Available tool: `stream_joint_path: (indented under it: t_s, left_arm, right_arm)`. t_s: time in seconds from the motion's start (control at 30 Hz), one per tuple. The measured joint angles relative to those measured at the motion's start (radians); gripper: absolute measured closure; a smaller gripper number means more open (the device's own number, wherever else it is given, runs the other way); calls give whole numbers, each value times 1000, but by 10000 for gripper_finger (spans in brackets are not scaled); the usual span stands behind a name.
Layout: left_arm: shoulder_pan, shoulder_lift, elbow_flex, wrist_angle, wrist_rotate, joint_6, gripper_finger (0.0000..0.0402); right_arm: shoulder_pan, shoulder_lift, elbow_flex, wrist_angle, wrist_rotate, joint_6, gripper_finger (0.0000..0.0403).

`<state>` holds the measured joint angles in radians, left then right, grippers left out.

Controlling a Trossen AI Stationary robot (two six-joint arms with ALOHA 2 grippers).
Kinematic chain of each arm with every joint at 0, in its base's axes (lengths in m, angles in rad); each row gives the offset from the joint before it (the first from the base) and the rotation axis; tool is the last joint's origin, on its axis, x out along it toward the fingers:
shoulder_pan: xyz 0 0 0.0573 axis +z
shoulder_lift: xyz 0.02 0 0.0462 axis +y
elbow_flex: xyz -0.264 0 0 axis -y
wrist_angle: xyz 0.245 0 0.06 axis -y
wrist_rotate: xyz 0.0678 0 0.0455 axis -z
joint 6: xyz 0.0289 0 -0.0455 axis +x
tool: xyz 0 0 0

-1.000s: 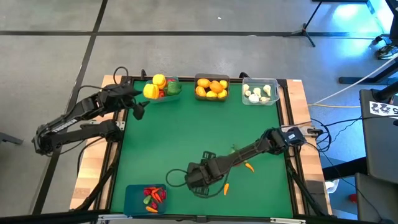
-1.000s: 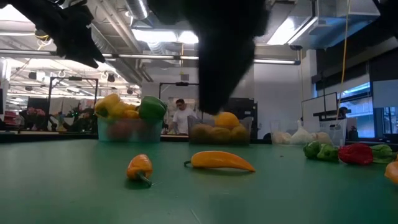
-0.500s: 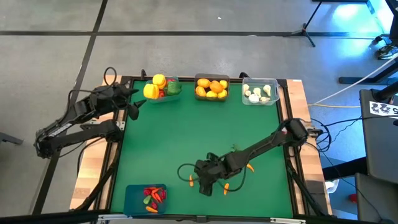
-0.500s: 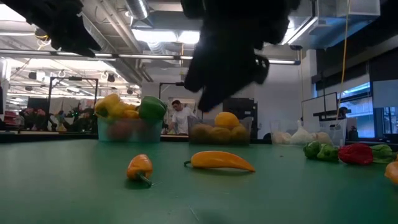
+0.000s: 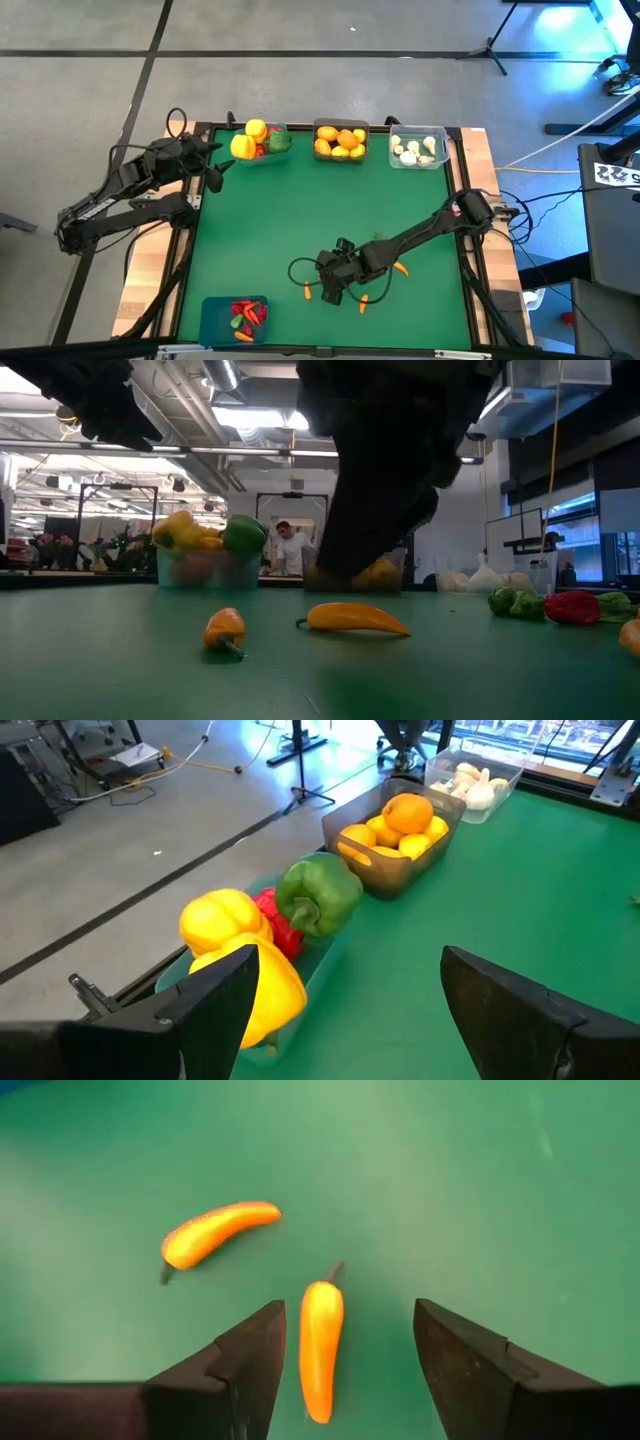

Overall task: Sort produce into baskets
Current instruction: Put the yellow chili pepper into the dark blue bin

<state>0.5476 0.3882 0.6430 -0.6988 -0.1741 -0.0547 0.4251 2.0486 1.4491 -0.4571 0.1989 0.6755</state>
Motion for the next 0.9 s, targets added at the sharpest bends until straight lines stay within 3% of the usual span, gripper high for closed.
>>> stream_joint_path:
  t_s: [0.4,0.7,0.9]
  left_arm:
    - [0,0,0,-1,0,-1,93]
    - [0,0,0,-1,-1,-1,93]
    - [0,0,0,-1,-1,1,93]
  right_arm:
    - [3,32,1,40,43,5,185]
    - [23,90,4,34,41,105,186]
    - [28,91,4,-11,83,136,250]
